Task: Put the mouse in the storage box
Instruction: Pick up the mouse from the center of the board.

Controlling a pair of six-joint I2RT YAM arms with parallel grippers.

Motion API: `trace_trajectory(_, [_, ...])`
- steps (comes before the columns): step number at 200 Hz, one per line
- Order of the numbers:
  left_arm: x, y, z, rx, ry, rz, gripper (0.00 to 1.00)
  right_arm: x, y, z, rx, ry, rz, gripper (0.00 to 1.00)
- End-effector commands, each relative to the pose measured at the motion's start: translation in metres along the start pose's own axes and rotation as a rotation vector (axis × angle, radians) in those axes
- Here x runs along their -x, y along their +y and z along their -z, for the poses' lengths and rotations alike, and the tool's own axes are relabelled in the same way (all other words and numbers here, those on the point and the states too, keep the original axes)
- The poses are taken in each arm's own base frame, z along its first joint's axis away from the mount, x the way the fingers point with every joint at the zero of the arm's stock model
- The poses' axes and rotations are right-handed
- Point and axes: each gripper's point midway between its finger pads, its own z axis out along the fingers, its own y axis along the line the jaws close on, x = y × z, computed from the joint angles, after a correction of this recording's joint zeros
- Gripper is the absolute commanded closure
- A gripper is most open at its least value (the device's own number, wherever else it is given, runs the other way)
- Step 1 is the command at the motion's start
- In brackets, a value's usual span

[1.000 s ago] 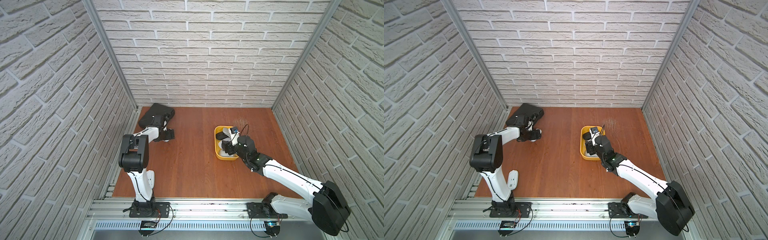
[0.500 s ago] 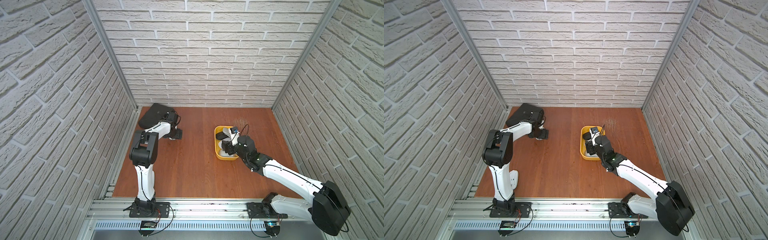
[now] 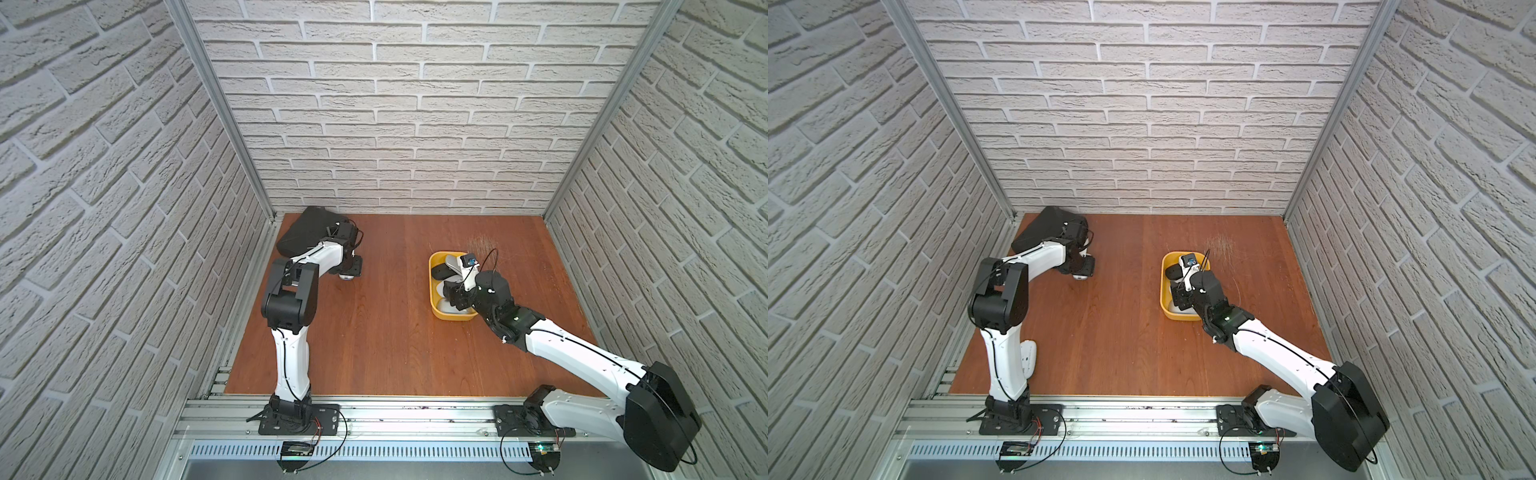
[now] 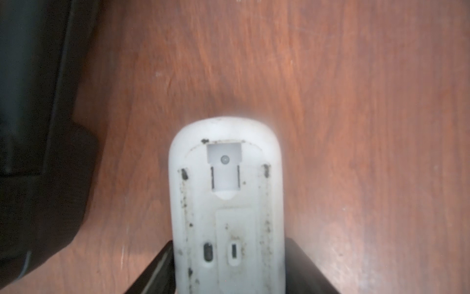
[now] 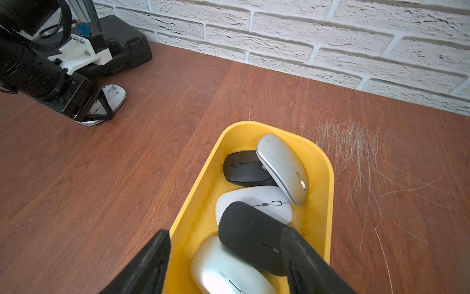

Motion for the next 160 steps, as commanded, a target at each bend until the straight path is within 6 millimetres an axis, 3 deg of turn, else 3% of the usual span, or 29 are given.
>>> trace_trajectory(1, [-0.038, 0.000, -0.016, -0.003, 0.119, -0.033, 0.39, 0.013, -0.002, 0.005, 0.003, -0.042, -0.028, 0.27])
trace_trajectory(37, [-0.041, -0.022, 0.000, -0.105, 0.068, -0.042, 0.43, 0.013, -0.001, 0.006, 0.007, -0.046, -0.036, 0.27])
trace_trajectory(87, [-0.040, -0.074, 0.069, -0.260, -0.116, -0.099, 0.46, 0.015, -0.002, 0.007, 0.015, -0.050, -0.065, 0.27])
trace_trajectory(142, [-0.069, -0.137, 0.142, -0.458, -0.275, -0.286, 0.46, 0.026, 0.001, 0.017, 0.045, -0.028, -0.176, 0.29])
trace_trajectory(160, [-0.079, -0.156, 0.167, -0.545, -0.344, -0.347, 0.46, 0.033, 0.016, 0.020, 0.129, -0.005, -0.243, 0.28])
